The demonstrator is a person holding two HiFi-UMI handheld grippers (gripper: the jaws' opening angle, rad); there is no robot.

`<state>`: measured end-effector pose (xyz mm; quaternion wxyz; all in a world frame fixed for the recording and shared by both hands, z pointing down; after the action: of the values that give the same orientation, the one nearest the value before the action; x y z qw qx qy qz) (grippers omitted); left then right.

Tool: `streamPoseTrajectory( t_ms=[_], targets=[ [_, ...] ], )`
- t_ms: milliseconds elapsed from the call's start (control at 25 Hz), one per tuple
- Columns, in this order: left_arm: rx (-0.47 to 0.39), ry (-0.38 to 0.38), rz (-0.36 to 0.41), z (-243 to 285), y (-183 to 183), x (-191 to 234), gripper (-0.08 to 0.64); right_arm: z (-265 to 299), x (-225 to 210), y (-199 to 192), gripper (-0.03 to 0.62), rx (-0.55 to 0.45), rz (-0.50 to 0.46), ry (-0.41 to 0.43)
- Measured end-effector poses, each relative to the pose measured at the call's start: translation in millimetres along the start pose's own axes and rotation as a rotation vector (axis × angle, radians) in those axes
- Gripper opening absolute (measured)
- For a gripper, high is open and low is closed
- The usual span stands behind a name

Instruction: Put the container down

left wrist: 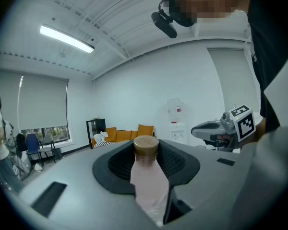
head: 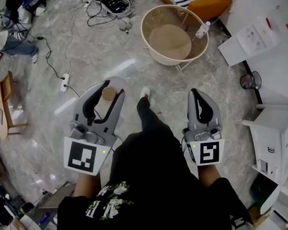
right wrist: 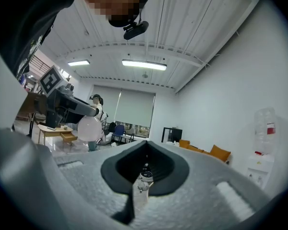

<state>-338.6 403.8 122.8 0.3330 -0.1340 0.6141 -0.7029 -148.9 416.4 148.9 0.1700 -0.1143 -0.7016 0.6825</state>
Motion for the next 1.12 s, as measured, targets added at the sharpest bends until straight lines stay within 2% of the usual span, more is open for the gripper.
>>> streamPoseTrajectory(
  t_ms=[240,440,760,1120],
  targets=[
    [0.008,-0.005,0.044,3.6,4.6,24.5,0.149,43.7,12.4,2.1,-0.005,-0.019,0.025,0.043],
    [0.024,0.01,-0.015,16.6,-7.8,48.5,0.149,73.3,16.6,-6.1,-0.005,0.011,0.03,0.064],
    [0.011,0.011,-0.009,50.5,-5.3,94.6,0.149,126.3,11.1,-3.4,-0.005,0.015,0.032,0.064],
    [0.017,-0.012,-0.012,100.6,-1.0,141.5,0.149,184.0,-15.7,-0.9,-0.005,0.033,0.033,0.033]
  ],
)
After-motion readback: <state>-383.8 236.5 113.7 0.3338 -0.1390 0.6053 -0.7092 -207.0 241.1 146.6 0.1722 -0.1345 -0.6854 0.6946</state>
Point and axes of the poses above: the fingertips, and each gripper's own axes: z forward along the fingers, x to its left, y out of its top, the point moved 1 cm from there along -z, backward along the fingers, and after that the axes turned 7 degrees about z, right-handed, at the moved point
